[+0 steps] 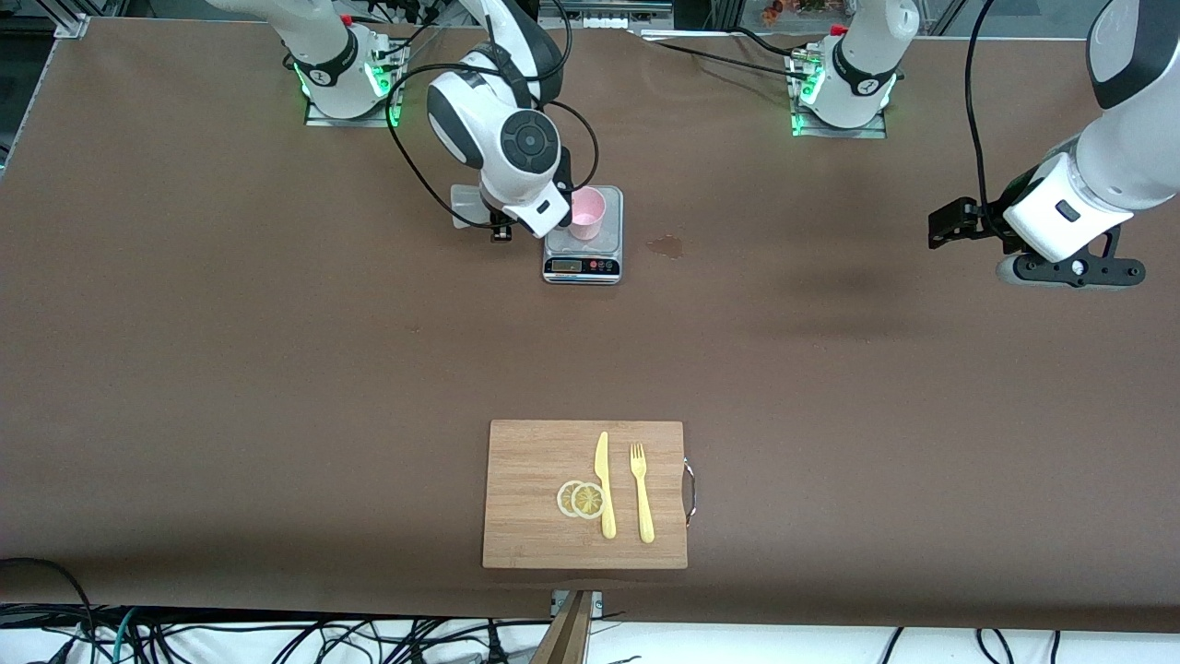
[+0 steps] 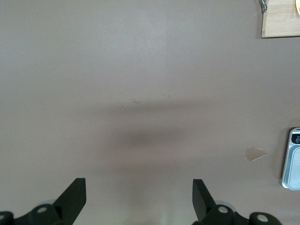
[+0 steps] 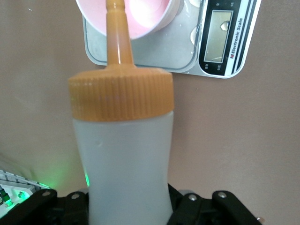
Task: Add sauce to pink cup with both arms
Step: 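Tilt the bottle nozzle over the pink cup with the right gripper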
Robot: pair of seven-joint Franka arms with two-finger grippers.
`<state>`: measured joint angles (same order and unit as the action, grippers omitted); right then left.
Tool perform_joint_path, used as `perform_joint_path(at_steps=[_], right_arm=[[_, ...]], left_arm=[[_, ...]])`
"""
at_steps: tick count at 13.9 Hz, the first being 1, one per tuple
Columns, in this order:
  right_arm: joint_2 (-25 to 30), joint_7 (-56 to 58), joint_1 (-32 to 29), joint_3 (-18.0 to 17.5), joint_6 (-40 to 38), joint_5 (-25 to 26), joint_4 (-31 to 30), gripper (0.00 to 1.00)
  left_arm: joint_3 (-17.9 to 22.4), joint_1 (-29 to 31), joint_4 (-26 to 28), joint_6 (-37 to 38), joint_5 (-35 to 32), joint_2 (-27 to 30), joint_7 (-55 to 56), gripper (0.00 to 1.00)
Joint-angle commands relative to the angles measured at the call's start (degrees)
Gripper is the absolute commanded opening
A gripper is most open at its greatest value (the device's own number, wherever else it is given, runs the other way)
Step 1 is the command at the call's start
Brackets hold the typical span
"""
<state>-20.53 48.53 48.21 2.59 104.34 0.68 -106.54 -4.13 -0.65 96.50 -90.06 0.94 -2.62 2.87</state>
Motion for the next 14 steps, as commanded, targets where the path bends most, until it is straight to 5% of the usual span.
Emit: perform_joint_path(at_steps=[1, 14], right_arm=[[-1.18, -1.85, 1.19, 0.05, -2.73, 2.65, 2.48, 0.0], [-3.55, -4.49, 2.68, 0.31, -6.16, 7.14, 6.7, 0.0]], left_arm=[[-0.01, 0.3, -1.57, 1.2, 1.17, -0.54, -1.2, 1.0], [0.08, 0.3, -1.57, 1.2, 1.17, -0.54, -1.2, 1.0]])
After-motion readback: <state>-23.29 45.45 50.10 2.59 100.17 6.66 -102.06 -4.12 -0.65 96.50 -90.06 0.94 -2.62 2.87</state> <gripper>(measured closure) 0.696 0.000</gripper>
